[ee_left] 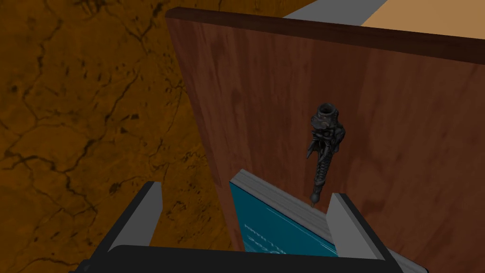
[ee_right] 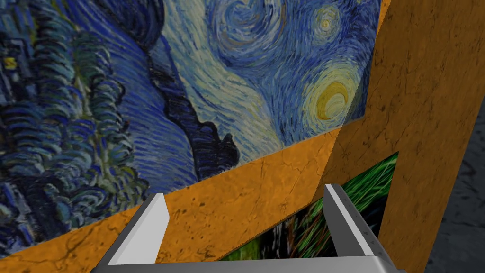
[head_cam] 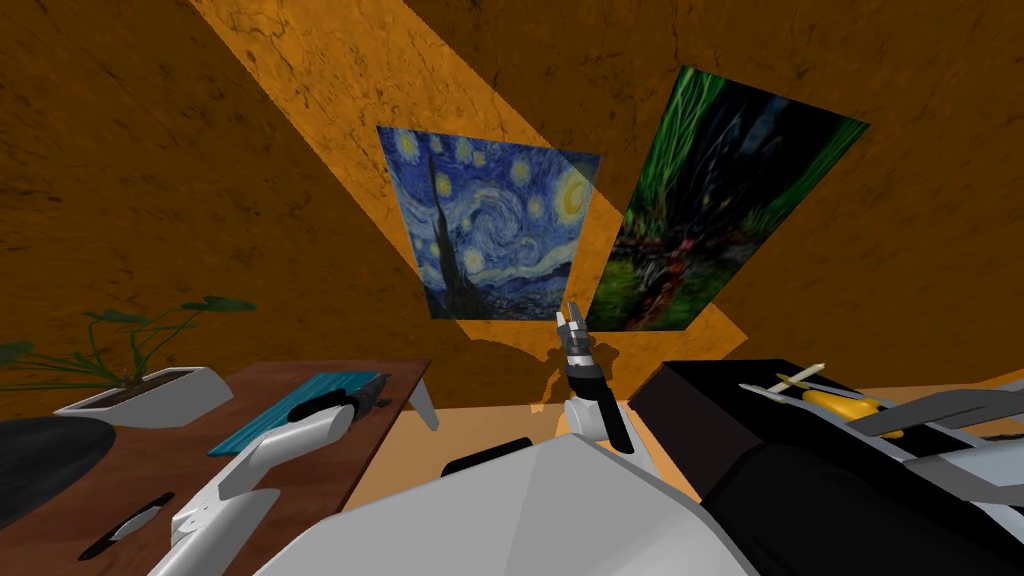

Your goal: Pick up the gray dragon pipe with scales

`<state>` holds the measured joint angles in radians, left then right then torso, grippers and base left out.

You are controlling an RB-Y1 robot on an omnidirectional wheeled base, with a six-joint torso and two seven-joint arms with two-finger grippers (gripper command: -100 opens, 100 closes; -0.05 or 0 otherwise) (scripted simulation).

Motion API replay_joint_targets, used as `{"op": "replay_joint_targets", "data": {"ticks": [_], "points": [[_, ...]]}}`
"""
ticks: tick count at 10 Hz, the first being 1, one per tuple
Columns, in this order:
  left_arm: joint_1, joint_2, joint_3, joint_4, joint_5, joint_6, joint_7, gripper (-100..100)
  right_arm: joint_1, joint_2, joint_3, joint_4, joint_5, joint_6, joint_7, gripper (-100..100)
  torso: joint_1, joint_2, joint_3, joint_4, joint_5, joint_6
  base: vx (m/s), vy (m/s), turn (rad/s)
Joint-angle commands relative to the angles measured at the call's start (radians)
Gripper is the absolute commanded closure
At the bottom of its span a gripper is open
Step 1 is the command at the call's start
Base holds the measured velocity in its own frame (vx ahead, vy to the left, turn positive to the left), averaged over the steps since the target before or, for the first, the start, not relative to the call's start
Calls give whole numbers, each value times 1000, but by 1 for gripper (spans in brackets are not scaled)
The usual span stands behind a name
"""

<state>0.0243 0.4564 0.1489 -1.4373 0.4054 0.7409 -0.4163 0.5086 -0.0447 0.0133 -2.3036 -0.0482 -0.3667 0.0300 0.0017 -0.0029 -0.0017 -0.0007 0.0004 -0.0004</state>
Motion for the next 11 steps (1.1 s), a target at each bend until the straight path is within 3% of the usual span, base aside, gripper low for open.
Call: {"op": "replay_joint_targets", "data": {"ticks": [1,11], "points": [[-20,9,-7,38,16,50,-12,-100,0,0,0,0,0,0,0,0,0,0,0,0,0,0,67,23,11],[-99,52,-44,188,92,317,-52,-100,0,0,0,0,0,0,0,0,0,-1,-1,0,0,0,64,32,11]]}}
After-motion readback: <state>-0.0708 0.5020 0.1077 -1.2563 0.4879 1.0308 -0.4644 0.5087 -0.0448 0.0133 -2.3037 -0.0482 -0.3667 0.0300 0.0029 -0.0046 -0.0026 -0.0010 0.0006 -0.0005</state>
